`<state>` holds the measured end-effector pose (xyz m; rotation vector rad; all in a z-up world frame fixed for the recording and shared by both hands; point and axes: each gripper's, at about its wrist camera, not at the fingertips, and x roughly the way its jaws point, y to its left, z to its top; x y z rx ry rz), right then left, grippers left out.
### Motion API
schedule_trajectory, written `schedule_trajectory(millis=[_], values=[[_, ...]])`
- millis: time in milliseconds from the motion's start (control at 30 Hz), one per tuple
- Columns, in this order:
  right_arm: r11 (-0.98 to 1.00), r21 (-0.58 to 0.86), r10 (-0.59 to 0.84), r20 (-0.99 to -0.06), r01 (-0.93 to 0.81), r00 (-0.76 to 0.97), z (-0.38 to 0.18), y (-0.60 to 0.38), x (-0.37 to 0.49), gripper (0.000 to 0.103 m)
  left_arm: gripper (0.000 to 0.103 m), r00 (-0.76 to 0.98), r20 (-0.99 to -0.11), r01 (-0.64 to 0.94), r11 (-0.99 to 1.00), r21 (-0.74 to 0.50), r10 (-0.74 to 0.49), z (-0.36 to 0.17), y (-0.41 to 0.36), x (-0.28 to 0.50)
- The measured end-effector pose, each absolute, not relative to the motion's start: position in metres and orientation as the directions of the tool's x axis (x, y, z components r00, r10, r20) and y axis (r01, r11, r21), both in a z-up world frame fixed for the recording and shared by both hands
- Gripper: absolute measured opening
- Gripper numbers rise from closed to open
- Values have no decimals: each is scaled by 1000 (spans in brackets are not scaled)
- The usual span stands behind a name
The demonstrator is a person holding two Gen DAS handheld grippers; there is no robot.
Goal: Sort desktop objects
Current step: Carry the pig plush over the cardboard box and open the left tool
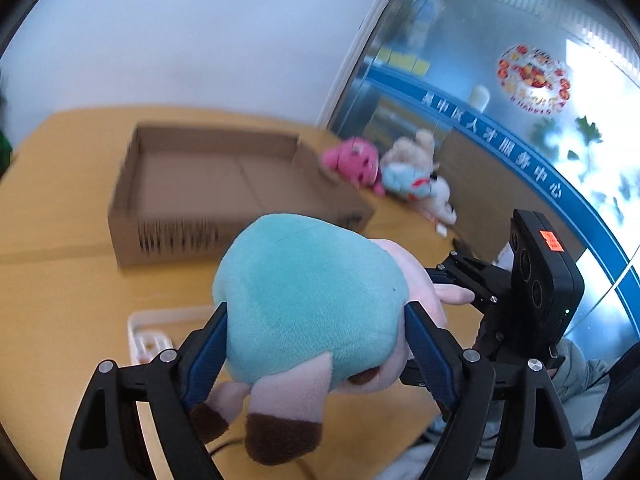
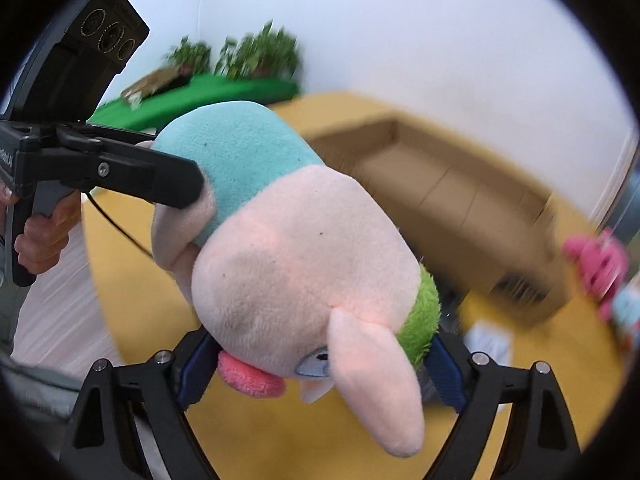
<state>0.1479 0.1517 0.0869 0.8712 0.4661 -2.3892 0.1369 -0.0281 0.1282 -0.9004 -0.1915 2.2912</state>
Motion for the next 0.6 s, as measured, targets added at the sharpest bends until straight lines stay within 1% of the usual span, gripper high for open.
schedule_trajectory(millis=[133,267,367,600], values=[[-800,-214,-363,-572,561,-736,139,148,122,89,81,-623,-464,-567,-772,-285,629,179,-33,111],[-788,-294,-351,-508,541,-787,175,142,92,89,80,-657,-419,-577,-776,-255,626,211,-41,85],[-778,-336,-343,-479,530,-808,191,136,73,89,80,-678,-394,-576,-782,-238,620,227,-46,64],[-769,-356,-355,-453,531,-818,209,128,14,89,80,-709,-369,-562,-798,-218,600,252,-56,10]])
